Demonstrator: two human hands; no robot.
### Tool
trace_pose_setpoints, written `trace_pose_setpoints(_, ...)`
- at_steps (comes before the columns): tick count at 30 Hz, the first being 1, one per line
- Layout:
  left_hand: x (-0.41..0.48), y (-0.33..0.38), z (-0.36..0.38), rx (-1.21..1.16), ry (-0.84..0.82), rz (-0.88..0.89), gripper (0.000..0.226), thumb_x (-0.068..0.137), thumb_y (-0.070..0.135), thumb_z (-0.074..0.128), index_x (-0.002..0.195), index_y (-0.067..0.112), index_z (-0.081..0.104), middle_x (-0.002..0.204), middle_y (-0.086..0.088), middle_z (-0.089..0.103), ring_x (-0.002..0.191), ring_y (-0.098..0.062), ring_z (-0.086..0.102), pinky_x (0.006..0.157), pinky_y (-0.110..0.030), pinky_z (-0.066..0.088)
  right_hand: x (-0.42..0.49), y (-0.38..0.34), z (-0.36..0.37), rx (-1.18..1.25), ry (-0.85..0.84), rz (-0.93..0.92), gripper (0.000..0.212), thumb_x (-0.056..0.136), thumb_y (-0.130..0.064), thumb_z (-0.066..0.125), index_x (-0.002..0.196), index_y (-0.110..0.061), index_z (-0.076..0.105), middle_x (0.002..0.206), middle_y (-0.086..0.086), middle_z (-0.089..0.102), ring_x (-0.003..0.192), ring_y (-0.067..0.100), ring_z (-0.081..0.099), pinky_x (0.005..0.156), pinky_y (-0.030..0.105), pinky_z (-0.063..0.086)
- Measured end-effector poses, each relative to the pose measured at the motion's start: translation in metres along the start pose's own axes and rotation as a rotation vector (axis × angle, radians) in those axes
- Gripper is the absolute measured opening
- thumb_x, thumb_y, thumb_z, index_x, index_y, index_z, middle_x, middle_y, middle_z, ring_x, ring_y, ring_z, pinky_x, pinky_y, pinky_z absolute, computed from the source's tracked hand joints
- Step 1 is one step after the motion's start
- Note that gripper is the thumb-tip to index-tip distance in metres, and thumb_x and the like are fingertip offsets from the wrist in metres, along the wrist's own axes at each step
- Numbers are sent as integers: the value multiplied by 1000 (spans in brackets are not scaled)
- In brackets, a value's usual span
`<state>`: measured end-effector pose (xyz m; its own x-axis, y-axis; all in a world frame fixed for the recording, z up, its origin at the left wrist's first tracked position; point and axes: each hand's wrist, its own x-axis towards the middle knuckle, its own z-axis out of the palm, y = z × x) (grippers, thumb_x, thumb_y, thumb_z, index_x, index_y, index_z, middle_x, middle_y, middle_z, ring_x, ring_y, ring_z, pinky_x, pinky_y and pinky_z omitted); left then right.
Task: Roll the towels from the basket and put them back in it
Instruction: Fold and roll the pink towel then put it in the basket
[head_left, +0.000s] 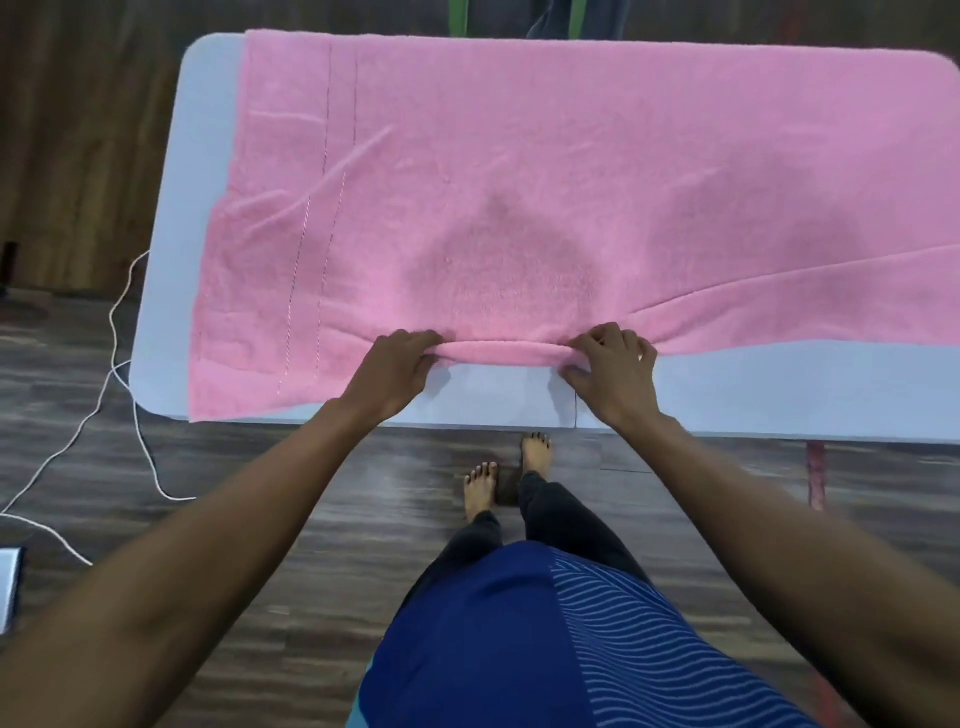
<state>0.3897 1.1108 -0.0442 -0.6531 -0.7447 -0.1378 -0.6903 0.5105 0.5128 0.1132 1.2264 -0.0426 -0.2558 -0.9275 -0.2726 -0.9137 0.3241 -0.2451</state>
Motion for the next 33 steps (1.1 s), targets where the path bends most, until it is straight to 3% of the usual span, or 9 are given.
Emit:
trace_pose_setpoints(6, -3, 4, 7, -173, 35, -216, 15, 99, 15, 50, 108, 9, 60, 94, -4, 64, 81, -23, 58, 68, -30, 38, -9, -23, 16, 83, 146, 14, 30, 90, -25, 60, 120, -30, 58, 125, -3, 54, 120, 20, 47, 107, 40, 23)
trace_pose_setpoints(8, -7, 1, 11, -49, 99, -206, 17, 94, 17, 57, 109, 10, 61, 102, -9, 63, 92, -29, 56, 76, -34, 38, -7, -35, 16, 87, 135, -33, 33, 88, -23, 62, 121, -26, 58, 129, -2, 54, 123, 22, 46, 107, 42, 24)
trace_pose_setpoints(11, -28, -8, 10, 116, 120, -170, 40, 82, 18, 67, 119, 12, 56, 117, -11, 56, 105, -31, 47, 86, -41, 36, -1, -54, 14, 91, 133, -102, 31, 88, -20, 64, 119, -20, 61, 128, 2, 58, 121, 26, 49, 107, 45, 28)
trace_pose_setpoints(14, -59, -23, 6, 179, 129, -180, 55, 70, 11, 72, 122, 10, 53, 121, -16, 53, 108, -34, 45, 86, -44, 39, 2, -74, 18, 109, 84, -212, 26, 87, -17, 64, 113, -18, 64, 121, 2, 62, 114, 26, 53, 102, 43, 31)
trace_pose_setpoints(17, -82, -42, 3, 180, 192, -325, 59, 64, -2, 68, 121, 5, 55, 117, -19, 55, 105, -38, 48, 82, -45, 43, 0, -95, 27, 144, 65, -281, 29, 84, -12, 64, 112, -17, 65, 119, 3, 60, 112, 27, 52, 98, 42, 34)
trace_pose_setpoints(22, -101, -68, -2, 140, 225, -261, 27, 76, -9, 63, 101, 0, 67, 100, -19, 67, 88, -40, 58, 76, -45, 49, -7, -135, 38, 267, 41, -435, 24, 86, -4, 58, 110, -8, 63, 109, 10, 59, 99, 29, 51, 82, 42, 46)
trace_pose_setpoints(26, -103, -75, -10, 58, 264, -275, 19, 89, 2, 57, 103, 1, 69, 97, -16, 70, 86, -35, 59, 78, -38, 42, -14, -172, 48, 344, -39, -573, 21, 91, -5, 53, 110, -7, 61, 106, 10, 60, 93, 26, 54, 74, 40, 49)
trace_pose_setpoints(30, -98, -79, -17, -126, 222, -339, 21, 99, 10, 46, 112, 5, 61, 103, -13, 68, 90, -31, 58, 77, -37, 43, -10, -201, 58, 260, -113, -533, 34, 89, -13, 63, 122, -10, 57, 123, 9, 55, 110, 27, 50, 85, 42, 48)
trace_pose_setpoints(33, -91, -74, -25, -189, 151, -346, 12, 102, 13, 39, 111, 10, 45, 93, -6, 59, 77, -26, 55, 67, -34, 40, 1, -209, 61, 195, -102, -477, 41, 87, -17, 67, 126, -11, 55, 126, 11, 53, 114, 30, 48, 96, 43, 45)
